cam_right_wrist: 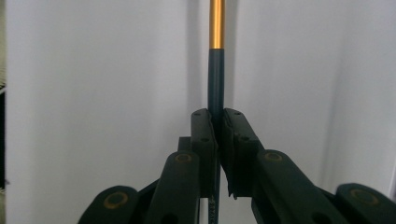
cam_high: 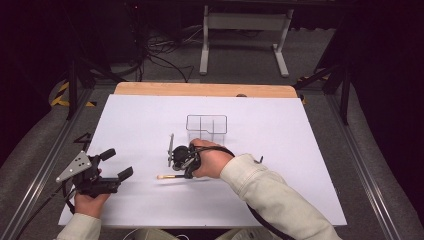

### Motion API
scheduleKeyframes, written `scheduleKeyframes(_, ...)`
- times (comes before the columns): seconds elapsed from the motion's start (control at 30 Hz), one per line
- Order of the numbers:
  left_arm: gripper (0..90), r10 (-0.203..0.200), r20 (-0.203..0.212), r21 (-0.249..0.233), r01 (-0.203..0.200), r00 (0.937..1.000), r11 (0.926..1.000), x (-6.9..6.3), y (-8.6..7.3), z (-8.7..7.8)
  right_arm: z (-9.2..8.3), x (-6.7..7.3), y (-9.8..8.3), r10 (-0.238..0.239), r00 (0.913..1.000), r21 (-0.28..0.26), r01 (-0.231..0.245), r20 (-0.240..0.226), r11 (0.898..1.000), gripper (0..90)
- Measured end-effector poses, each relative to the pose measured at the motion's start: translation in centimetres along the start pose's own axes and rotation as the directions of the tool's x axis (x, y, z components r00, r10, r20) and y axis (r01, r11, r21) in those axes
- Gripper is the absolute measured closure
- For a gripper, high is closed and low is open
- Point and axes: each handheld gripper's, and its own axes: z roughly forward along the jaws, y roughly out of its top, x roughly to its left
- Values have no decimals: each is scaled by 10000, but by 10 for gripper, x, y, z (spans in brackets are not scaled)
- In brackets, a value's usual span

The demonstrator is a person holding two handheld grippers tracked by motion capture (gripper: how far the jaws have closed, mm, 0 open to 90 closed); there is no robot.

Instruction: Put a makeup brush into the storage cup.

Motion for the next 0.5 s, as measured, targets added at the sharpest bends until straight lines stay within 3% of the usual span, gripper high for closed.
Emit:
scheduleKeyframes(0.3,4,6,-17,45,-6,10000,10000,0,0,0,-29,5,-6,56,9998,-927,-38,190,9957,838)
scheduleKeyframes(0.5,4,7,-29,47,-6,10000,10000,0,0,0,-45,9,-11,64,9994,-1615,-8,340,9869,838)
